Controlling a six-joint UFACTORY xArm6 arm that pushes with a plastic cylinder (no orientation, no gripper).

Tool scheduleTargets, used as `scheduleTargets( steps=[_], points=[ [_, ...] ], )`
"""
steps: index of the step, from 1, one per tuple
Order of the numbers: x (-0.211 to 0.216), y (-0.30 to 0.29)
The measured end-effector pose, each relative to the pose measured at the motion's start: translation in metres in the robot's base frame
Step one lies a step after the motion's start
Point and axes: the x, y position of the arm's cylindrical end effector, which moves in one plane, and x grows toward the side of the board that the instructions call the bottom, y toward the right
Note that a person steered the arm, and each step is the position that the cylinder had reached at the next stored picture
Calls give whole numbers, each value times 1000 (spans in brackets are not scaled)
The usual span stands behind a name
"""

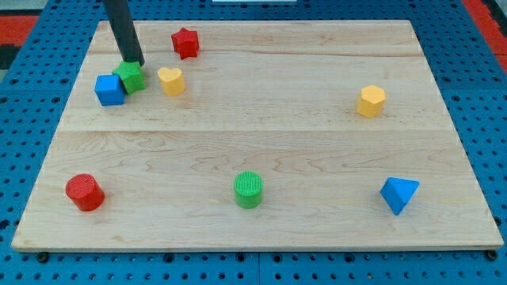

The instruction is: Put the red star vertically above the green star

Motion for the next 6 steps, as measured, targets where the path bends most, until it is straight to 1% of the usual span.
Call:
scheduleTargets(
  steps=[1, 2, 4, 5, 6],
  points=[
    [-2, 94],
    [-3, 132],
    [-49, 136],
    [-49, 75],
    [-54, 32]
  ],
)
